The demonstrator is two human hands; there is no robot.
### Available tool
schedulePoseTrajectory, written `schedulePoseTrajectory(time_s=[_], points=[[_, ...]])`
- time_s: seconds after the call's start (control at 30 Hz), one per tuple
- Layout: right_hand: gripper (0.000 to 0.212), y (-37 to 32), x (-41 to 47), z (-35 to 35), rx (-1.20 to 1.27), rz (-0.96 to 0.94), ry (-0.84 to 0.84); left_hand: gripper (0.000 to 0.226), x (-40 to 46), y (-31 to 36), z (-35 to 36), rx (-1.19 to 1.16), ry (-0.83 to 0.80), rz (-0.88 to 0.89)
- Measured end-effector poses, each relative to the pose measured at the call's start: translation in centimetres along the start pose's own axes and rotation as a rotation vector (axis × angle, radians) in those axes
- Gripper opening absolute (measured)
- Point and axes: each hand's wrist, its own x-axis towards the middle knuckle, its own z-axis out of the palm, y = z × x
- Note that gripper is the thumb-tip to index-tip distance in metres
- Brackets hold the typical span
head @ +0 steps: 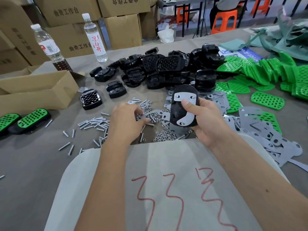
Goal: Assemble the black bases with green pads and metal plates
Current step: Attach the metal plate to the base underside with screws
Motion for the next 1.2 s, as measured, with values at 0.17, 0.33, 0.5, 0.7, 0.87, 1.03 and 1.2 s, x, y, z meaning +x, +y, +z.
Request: schedulePoseTrajectory(time_s=[0.17, 0.33, 0.5, 0.7, 0.87, 1.03, 1.2], points=[[0.012, -0.1, 0.0, 0.0, 0.021, 0.008, 0.031, 0.015, 0.0, 0.3, 0.0, -0.036, 0.126, 0.023], [0.012, 0.0, -0.2, 0.2, -0.009, -0.006, 0.015, 0.019, 0.1, 0.7, -0.6, -0.537, 0.256, 0.022], [0.013, 0.1, -0.2, 0.3, -0.029, -0.005, 0.006, 0.021, -0.2, 1.9, -0.4, -1.016, 0.174, 0.065], [0.010, 0.0, -0.1, 0.4, 0.004, 0.015, 0.026, 0.019, -0.1, 2.2, -1.4, -1.631, 0.186, -0.129], [0.012, -0.1, -0.1, 0.2, 0.017, 0.014, 0.017, 0.023, 0.1, 1.6, -1.3, -1.522, 0.266, -0.234], [0.014, 0.0, -0.1, 0.1, -0.008, -0.007, 0.001, 0.040, -0.4, 3.0, 0.1, -1.145, 0.126, -0.275], [0.015, 0.1, 0.0, 0.0, 0.052, -0.011, 0.003, 0.040, -1.2, 4.5, 1.2, -1.138, -0.125, -0.314]])
